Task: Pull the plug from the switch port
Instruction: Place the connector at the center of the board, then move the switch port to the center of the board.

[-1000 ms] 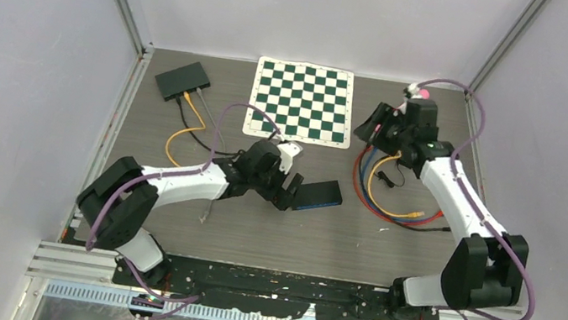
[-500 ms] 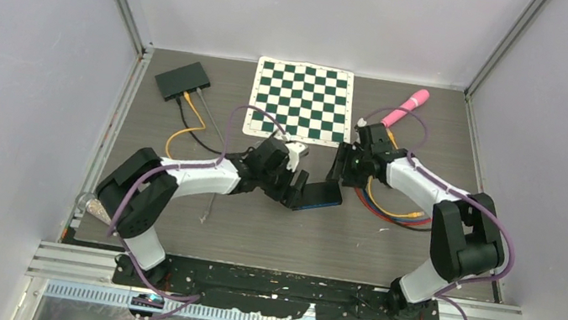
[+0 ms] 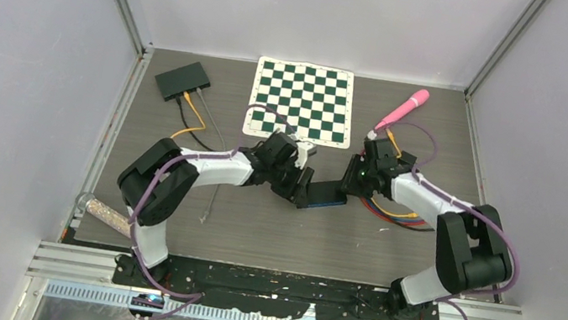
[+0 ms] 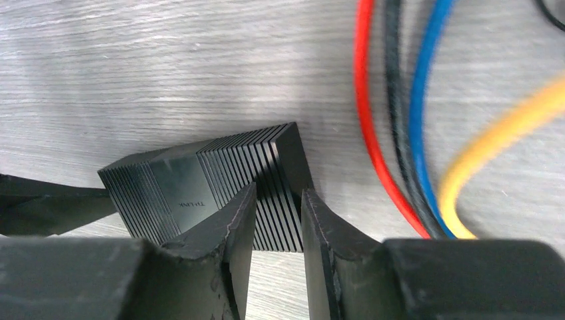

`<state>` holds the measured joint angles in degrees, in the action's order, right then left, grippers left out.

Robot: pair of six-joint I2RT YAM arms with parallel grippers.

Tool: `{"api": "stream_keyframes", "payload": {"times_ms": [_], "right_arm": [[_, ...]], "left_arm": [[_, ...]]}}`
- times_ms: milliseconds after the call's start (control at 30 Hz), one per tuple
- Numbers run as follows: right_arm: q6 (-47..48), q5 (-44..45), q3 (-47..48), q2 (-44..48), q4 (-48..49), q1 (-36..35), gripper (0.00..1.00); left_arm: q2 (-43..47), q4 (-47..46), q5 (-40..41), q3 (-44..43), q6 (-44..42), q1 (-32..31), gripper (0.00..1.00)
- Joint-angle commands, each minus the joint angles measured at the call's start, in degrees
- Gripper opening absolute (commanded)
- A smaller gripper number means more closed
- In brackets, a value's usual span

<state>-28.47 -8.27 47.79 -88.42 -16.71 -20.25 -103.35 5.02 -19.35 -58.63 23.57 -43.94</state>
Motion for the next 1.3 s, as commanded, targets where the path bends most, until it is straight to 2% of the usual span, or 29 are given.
{"api": "stream_keyframes", "payload": {"times_ms": [0, 233, 367, 600, 667, 767, 900, 1033, 1200, 1267], "right_arm": [[-4.51, 4.73, -6.03, 6.75, 1.46, -0.49, 0.34], [-5.3, 6.79, -10.45, 12.87, -0.7, -0.35, 0.34], [-4.49, 11.93, -10.5, 15.82, -3.46, 0.18, 0.35], [-1.78, 12.93, -8.6, 17.47, -7.45, 2.71, 0.37], [-1.44, 12.56, -8.55, 18.25, -7.81, 2.75, 0.38], [-1.27, 12.72, -7.59, 20.53, -9.03, 2.8, 0.39], [0.3, 10.6, -5.84, 24.64, -9.51, 2.77, 0.46], [1.78, 5.95, -3.18, 25.89, -9.39, 2.68, 0.53], [2.38, 0.9, -0.51, 23.52, -8.06, 1.82, 0.58], [2.59, -1.14, 0.22, 21.61, -6.3, 0.6, 0.6]], "left_arm": [[-1.97, -3.53, -4.98, -5.21, -0.5, -0.81, 0.54], [-4.52, -2.81, -6.63, -9.2, -0.14, -2.48, 0.54], [-4.83, -3.07, -6.93, -9.84, 0.34, -3.6, 0.53], [-4.69, -4.07, -5.43, -9.32, 1.17, -4.57, 0.53], [-4.07, -4.22, -4.36, -8.83, 1.01, -4.5, 0.56], [-2.54, -2.51, -1.94, -8.61, -0.59, -4.28, 0.67], [3.41, -2.21, 3.13, -5.53, -1.68, -2.79, 0.83], [14.35, 0.17, 13.1, -0.93, -3.52, 0.52, 0.98], [26.12, 5.61, 30.98, 4.77, -4.41, 6.74, 1.0], [28.14, 9.54, 34.73, 5.68, -3.57, 10.52, 1.0]]}}
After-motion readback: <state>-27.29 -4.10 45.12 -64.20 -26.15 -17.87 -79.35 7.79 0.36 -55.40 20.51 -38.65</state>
